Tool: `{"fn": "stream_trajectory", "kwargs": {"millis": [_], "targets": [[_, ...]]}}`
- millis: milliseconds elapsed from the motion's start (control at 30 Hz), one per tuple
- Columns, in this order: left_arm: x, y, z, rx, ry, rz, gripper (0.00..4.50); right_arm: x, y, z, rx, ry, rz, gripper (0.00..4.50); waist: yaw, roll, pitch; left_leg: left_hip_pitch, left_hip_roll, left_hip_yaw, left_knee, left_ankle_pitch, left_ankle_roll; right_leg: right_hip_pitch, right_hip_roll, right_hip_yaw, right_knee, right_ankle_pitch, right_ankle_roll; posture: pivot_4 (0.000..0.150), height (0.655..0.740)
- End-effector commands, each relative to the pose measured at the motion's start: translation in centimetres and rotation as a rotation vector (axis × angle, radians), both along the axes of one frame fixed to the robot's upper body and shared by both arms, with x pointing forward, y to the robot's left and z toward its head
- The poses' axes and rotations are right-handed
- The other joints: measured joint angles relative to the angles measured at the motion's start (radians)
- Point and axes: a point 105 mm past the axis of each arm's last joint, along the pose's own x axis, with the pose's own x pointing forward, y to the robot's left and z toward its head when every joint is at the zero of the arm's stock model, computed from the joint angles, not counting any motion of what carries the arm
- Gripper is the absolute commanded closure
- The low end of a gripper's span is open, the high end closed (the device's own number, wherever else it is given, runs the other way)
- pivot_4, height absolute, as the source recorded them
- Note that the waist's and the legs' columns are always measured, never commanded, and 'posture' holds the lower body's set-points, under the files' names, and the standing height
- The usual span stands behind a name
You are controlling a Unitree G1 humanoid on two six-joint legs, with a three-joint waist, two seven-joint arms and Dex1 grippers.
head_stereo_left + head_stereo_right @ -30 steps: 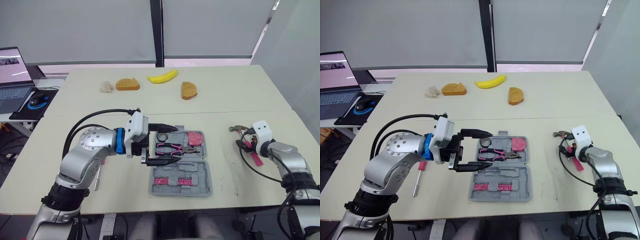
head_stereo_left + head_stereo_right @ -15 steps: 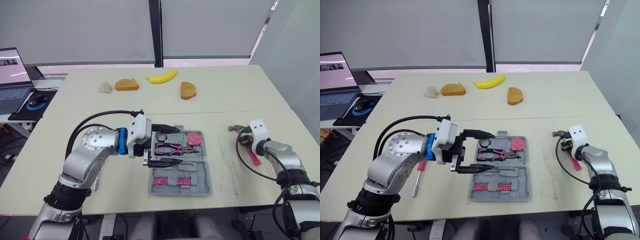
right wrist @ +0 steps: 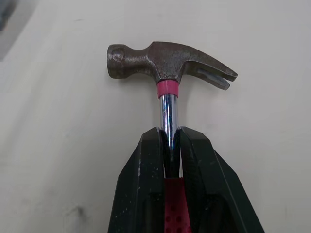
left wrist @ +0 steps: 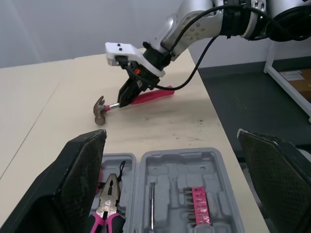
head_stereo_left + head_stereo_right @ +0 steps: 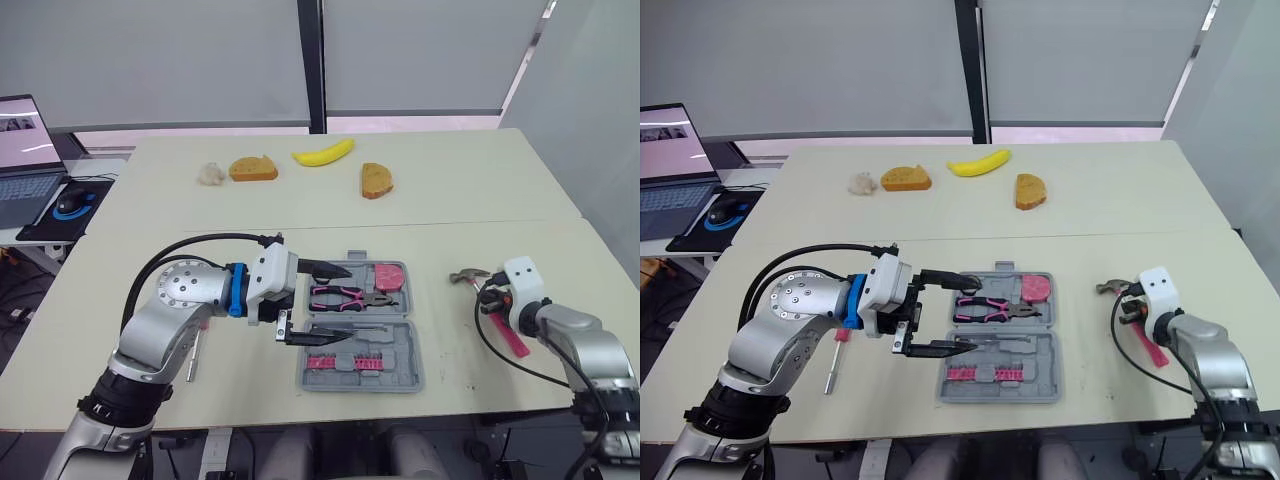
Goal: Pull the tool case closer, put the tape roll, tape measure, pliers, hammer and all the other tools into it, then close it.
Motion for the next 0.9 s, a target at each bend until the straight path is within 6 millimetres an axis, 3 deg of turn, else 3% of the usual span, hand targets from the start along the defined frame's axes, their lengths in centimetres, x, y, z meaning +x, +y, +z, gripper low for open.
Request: {"fn": "stream_trajectory", "kwargs": {"millis": [33, 233, 633, 900], "targets": [[-1.2, 0.3, -0.4, 0.047, -0.059, -0.054, 0.0, -1.2, 2.3, 1.6, -0.002, -0.062, 0.023, 4.27, 0.0, 0.0, 0.0, 0.0, 0.0, 0.0, -0.001, 0.0, 0.0, 0.0, 0.0, 0.0, 0.0, 0.0, 0.0, 0.15, 0.74], [-1.8, 0.4, -0.9, 0.046, -0.06, -0.055, 0.0, -2.4, 4.0, 0.6, 0.038, -0.049, -0.038, 4.27, 0.003, 0.001, 0.0, 0.0, 0.0, -0.001, -0.001, 0.0, 0.0, -0.001, 0.0, 0.0, 0.0, 0.0, 0.0, 0.15, 0.74], [-1.9, 0.8, -1.4, 0.053, -0.059, -0.05, 0.0, -1.9, 5.2, -1.0, 0.111, -0.021, -0.118, 4.27, 0.002, 0.001, 0.0, 0.001, 0.0, -0.002, -0.002, 0.0, 0.0, -0.003, 0.0, -0.001, 0.0, 0.0, 0.0, 0.15, 0.74], [-1.5, 0.8, -1.4, 0.053, -0.067, -0.041, 0.0, -1.6, 5.9, -0.9, 0.161, -0.012, -0.168, 4.27, 0.0, 0.001, 0.0, 0.001, 0.0, -0.002, -0.002, 0.0, 0.0, -0.003, 0.0, -0.001, 0.0, 0.0, 0.0, 0.15, 0.74]]}}
